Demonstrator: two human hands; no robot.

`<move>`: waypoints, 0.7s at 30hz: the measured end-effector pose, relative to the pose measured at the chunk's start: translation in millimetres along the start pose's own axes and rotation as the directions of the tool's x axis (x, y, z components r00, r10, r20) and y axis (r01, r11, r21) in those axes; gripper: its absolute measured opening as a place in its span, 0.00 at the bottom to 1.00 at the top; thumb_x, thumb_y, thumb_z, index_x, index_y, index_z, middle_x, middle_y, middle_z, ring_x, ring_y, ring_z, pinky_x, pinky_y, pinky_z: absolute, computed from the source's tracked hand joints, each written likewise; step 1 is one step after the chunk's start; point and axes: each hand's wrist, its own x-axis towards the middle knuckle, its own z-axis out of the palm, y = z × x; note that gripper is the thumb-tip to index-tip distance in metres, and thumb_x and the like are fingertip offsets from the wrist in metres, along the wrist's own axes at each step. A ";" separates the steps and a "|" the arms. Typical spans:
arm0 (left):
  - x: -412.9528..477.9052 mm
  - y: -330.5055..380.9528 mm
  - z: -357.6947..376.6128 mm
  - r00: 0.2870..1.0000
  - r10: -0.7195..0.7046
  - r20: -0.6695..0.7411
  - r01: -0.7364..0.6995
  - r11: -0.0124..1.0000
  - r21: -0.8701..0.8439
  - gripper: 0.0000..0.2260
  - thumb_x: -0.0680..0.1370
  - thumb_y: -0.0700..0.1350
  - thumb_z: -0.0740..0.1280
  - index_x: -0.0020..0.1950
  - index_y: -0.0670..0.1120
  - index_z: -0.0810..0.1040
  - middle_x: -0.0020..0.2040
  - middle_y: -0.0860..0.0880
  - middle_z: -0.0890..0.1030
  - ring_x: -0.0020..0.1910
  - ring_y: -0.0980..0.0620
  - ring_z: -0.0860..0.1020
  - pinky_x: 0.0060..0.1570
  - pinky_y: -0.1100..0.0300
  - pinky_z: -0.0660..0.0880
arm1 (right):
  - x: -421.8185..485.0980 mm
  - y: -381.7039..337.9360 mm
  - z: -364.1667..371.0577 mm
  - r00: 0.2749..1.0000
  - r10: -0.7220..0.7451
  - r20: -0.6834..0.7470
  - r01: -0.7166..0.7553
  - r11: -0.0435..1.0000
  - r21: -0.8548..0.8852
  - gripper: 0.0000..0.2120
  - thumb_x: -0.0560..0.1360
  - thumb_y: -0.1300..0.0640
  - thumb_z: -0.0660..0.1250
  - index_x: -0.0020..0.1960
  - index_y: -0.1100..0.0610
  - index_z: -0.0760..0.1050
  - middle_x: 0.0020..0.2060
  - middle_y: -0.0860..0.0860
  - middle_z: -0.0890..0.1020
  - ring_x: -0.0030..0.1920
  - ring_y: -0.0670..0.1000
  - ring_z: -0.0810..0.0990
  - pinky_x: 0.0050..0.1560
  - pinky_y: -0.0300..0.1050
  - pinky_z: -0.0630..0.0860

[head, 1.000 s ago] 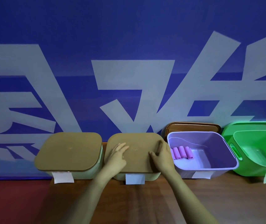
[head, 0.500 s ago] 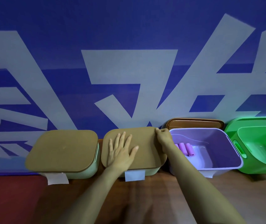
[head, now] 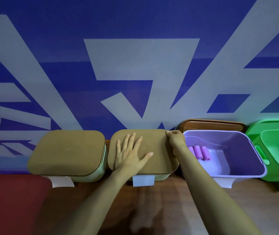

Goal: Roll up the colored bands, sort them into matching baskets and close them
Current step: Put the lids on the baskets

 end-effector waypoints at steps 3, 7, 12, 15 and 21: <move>4.5 -1.4 -4.3 1.000 -0.003 0.023 0.003 1.000 -0.018 0.34 0.76 0.70 0.50 0.78 0.56 0.50 0.79 0.53 0.45 0.77 0.54 0.39 0.74 0.47 0.34 | -16.3 -1.1 1.8 0.987 -0.159 -0.013 0.153 0.969 -0.194 0.17 0.80 0.56 0.58 0.67 0.59 0.69 0.63 0.57 0.76 0.62 0.57 0.73 0.61 0.46 0.67; 11.6 -0.8 -12.7 0.994 -0.029 0.103 0.040 0.993 -0.113 0.34 0.75 0.69 0.53 0.77 0.56 0.50 0.79 0.54 0.44 0.77 0.54 0.39 0.73 0.47 0.34 | -35.6 -5.3 -7.6 0.944 -0.309 0.118 0.329 0.909 -0.256 0.18 0.79 0.62 0.58 0.68 0.57 0.70 0.64 0.53 0.76 0.65 0.54 0.73 0.61 0.41 0.66; 20.1 18.5 -30.8 0.976 -0.093 0.196 0.129 0.975 -0.180 0.33 0.76 0.61 0.63 0.76 0.51 0.56 0.78 0.49 0.50 0.77 0.48 0.46 0.75 0.46 0.42 | -38.6 -14.0 -58.4 0.951 -0.261 0.164 0.273 0.960 -0.059 0.12 0.78 0.62 0.64 0.60 0.60 0.78 0.49 0.53 0.80 0.49 0.51 0.77 0.46 0.40 0.73; 23.1 55.7 -36.4 0.990 -0.062 0.126 0.107 0.915 -0.389 0.26 0.77 0.53 0.66 0.73 0.47 0.64 0.75 0.48 0.61 0.74 0.47 0.59 0.72 0.53 0.56 | -32.2 -15.9 -107.3 0.938 -0.327 0.119 0.330 0.944 -0.006 0.10 0.77 0.64 0.64 0.58 0.62 0.78 0.48 0.52 0.80 0.49 0.49 0.76 0.53 0.42 0.72; 46.2 153.9 -40.3 0.985 -0.079 0.152 0.167 0.636 -0.753 0.26 0.80 0.51 0.63 0.74 0.41 0.62 0.74 0.43 0.64 0.73 0.47 0.63 0.70 0.57 0.59 | 1.1 -13.3 -216.1 0.947 -0.297 -0.118 0.295 0.955 -0.038 0.15 0.77 0.64 0.66 0.62 0.68 0.74 0.51 0.59 0.79 0.51 0.51 0.75 0.47 0.38 0.71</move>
